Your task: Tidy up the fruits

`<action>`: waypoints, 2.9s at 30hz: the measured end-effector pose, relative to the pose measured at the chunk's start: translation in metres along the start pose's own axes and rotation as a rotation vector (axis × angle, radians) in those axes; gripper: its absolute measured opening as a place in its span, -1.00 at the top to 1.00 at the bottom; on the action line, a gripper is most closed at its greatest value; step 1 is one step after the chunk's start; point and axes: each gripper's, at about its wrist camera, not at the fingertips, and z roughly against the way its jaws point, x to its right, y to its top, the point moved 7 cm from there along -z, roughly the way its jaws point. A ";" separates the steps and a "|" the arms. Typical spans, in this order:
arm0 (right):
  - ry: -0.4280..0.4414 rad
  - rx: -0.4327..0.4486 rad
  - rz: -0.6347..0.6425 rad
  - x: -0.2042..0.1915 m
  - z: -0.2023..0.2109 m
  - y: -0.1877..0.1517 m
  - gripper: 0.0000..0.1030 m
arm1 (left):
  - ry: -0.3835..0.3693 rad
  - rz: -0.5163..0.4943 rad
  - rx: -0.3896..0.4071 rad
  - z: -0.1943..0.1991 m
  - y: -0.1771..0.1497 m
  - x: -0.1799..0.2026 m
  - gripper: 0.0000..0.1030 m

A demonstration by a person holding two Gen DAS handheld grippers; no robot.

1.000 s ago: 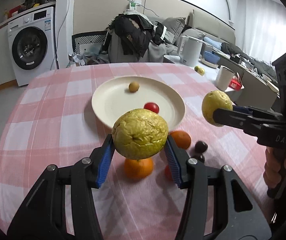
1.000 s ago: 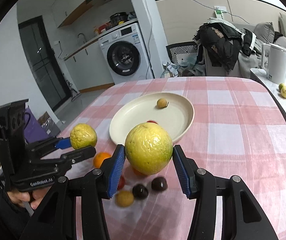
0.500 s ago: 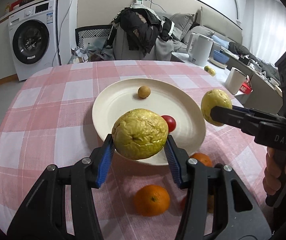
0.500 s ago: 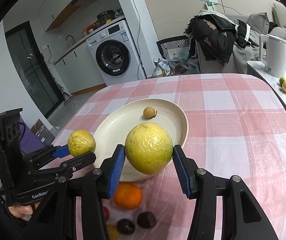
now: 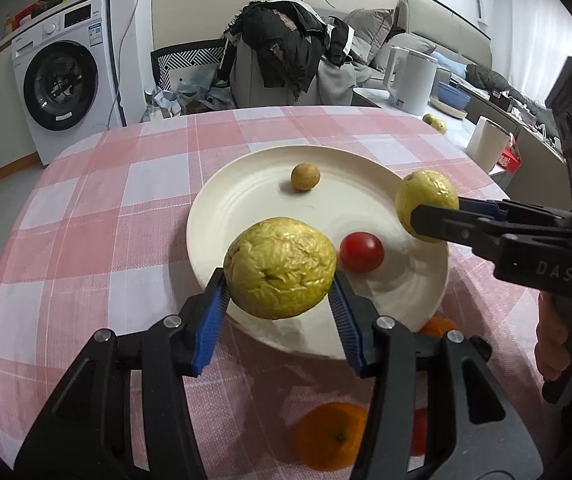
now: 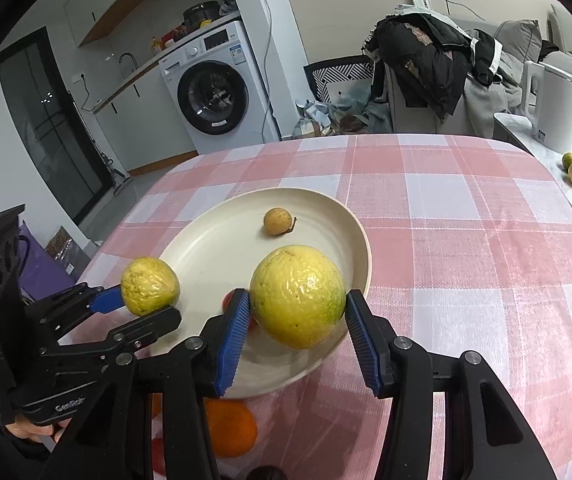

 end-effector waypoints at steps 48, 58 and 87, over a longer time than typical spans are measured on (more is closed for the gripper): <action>-0.043 0.113 0.091 -0.011 0.110 -0.051 -1.00 | 0.058 0.070 0.171 0.144 -0.046 0.001 -0.99; -0.048 0.043 0.117 -0.016 0.089 -0.065 -1.00 | 0.065 0.044 0.152 0.139 -0.054 0.003 -0.99; -0.163 -0.162 0.117 0.020 0.042 -0.097 -1.00 | 0.063 0.040 0.069 0.110 -0.064 0.005 -0.99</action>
